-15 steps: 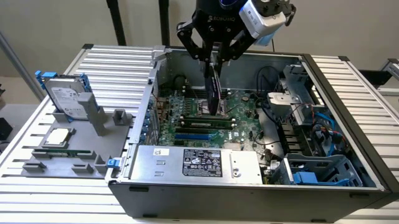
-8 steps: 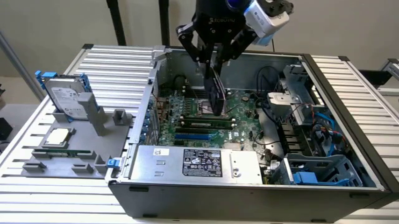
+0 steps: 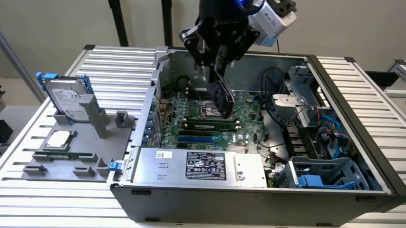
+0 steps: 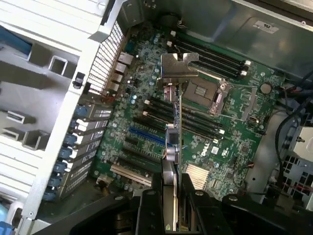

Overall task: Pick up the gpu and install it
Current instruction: 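Insert the gpu into the slot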

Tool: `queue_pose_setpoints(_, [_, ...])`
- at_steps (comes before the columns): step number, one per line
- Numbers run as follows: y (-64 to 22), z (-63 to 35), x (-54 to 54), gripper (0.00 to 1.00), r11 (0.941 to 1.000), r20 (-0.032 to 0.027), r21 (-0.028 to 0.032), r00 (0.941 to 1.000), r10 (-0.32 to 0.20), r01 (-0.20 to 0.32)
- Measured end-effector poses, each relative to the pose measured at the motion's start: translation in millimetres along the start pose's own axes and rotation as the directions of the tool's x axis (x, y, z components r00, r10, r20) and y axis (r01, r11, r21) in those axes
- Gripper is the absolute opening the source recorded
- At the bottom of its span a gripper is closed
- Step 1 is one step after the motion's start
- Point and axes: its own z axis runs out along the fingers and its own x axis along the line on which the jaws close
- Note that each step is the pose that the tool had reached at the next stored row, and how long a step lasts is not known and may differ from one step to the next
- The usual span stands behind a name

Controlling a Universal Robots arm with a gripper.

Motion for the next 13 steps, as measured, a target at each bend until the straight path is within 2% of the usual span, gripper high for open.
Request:
queue_pose_setpoints(3, [-0.1, 1.0, 0.0, 0.00, 0.9985, -0.0011, 0.0008, 0.9985, -0.054, 0.054])
queue_pose_setpoints(6, [-0.1, 2.1, -0.1, 0.00, 0.9941, -0.0019, 0.0018, 0.9941, -0.108, 0.108])
queue_pose_setpoints(10, [-0.2, 3.5, 0.0, 0.00, 0.9836, -0.0013, 0.0040, 0.9837, -0.180, 0.180])
queue_pose_setpoints(13, [-0.2, 4.7, -0.1, 0.00, 0.9721, -0.0006, 0.0058, 0.9721, -0.234, 0.234])
